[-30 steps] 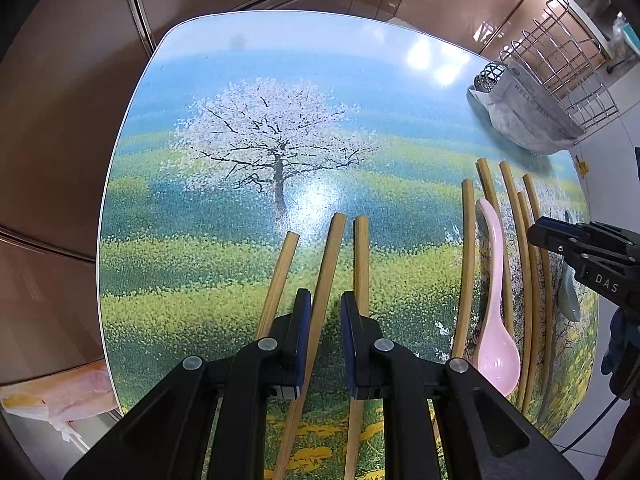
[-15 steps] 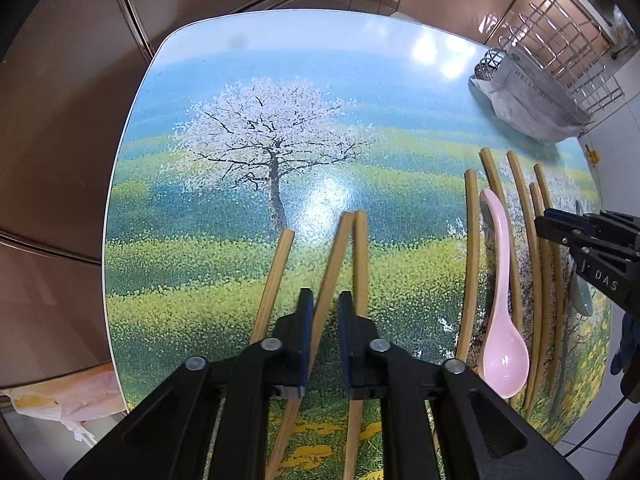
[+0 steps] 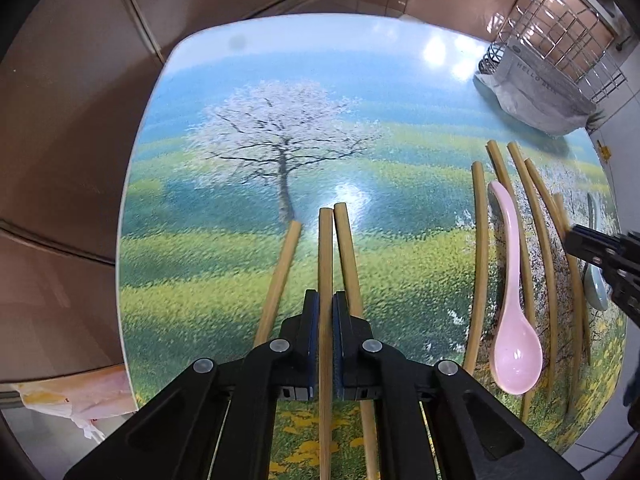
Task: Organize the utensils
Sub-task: 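Close the left gripper on a bamboo chopstick while the right gripper grasps another chopstick, then lift the chopstick with the left gripper while the right gripper carries its chopstick over the wire holder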
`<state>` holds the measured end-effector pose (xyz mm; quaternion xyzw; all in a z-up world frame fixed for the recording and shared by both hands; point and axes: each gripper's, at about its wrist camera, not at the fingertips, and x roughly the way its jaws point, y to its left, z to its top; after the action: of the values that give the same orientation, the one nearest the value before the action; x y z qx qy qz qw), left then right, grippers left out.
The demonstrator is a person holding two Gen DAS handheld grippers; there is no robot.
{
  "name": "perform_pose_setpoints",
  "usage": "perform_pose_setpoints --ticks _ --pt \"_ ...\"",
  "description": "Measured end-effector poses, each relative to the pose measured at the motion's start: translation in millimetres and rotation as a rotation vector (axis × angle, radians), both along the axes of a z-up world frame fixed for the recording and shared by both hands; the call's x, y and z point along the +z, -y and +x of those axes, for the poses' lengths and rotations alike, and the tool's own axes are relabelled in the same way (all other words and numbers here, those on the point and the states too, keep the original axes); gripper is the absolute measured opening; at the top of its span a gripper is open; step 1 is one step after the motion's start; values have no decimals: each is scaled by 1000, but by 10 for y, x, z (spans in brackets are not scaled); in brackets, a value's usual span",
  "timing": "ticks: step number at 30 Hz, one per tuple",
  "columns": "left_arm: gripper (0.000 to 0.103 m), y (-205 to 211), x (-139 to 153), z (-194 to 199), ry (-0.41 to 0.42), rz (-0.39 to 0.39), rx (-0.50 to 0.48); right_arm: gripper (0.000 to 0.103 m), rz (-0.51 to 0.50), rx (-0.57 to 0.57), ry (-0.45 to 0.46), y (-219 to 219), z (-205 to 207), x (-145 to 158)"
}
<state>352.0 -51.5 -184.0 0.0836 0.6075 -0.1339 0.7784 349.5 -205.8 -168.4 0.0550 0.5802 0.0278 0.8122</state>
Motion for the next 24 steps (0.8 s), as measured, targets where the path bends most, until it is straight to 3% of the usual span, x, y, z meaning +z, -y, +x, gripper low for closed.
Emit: perform_pose_setpoints --ticks 6,15,24 --pt "6 -223 362 -276 79 -36 15 6 55 16 130 69 -461 432" --pt "6 -454 1237 -668 233 -157 25 6 95 19 364 250 -930 1356" --pt "6 -214 2103 -733 401 -281 7 6 75 19 563 334 -1037 2210"
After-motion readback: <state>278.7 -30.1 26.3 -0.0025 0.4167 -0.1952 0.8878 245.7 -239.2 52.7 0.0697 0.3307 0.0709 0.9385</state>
